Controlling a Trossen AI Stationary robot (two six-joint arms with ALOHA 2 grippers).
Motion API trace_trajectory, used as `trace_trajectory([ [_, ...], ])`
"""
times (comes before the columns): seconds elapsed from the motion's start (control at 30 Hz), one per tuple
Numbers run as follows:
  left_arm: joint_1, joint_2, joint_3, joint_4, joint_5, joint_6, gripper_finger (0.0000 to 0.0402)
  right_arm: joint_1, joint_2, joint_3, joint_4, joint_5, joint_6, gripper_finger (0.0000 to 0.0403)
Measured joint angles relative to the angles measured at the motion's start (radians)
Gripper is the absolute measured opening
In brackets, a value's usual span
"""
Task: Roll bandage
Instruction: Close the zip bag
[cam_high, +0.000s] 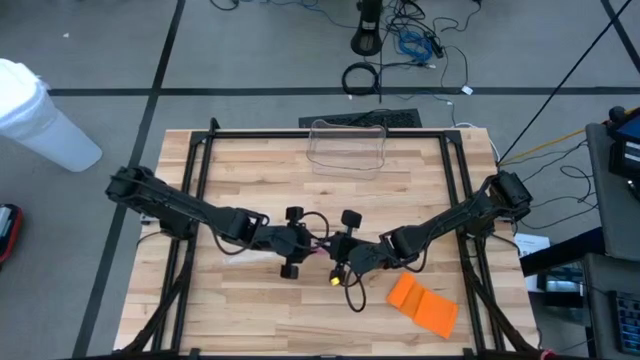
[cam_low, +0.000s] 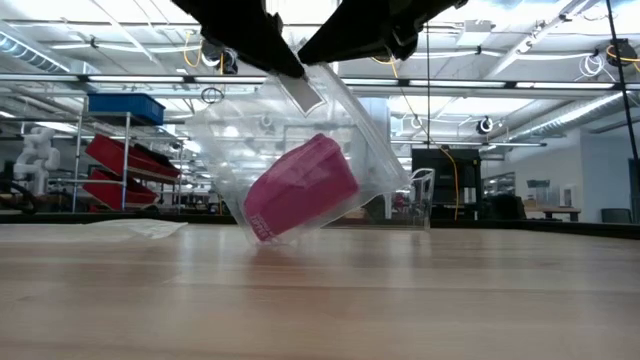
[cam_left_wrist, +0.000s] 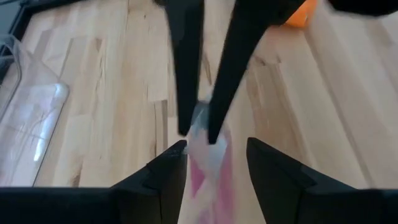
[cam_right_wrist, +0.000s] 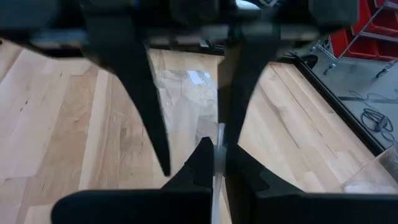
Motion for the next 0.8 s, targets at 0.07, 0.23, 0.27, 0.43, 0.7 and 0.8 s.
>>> trace_trajectory([
  [0.07, 0.008, 0.010, 0.000, -0.001, 0.000, 0.000, 0.0173, 0.006, 0.000, 0.000, 0.004, 0.003, -0.013, 0.0006],
  [0.23, 0.015, 0.013, 0.000, 0.008, -0.002, 0.012, 0.0173, 0.016, 0.000, 0.000, 0.009, 0.003, -0.034, 0.0006],
  [0.27, 0.015, 0.013, 0.000, 0.023, -0.002, 0.027, 0.0170, 0.015, 0.000, 0.000, 0.009, 0.004, -0.034, 0.0006],
  [0.43, 0.000, 0.013, 0.000, 0.066, 0.000, 0.057, 0.0119, 0.014, 0.000, 0.000, 0.002, 0.005, -0.032, 0.0006],
  [0.7, -0.019, 0.013, -0.001, 0.053, 0.007, 0.109, 0.0009, 0.015, 0.000, 0.000, -0.007, 0.000, -0.021, 0.0006],
  [0.8, -0.020, 0.013, -0.001, 0.053, 0.006, 0.110, 0.0005, 0.015, 0.000, 0.000, -0.013, -0.001, -0.020, 0.0006],
])
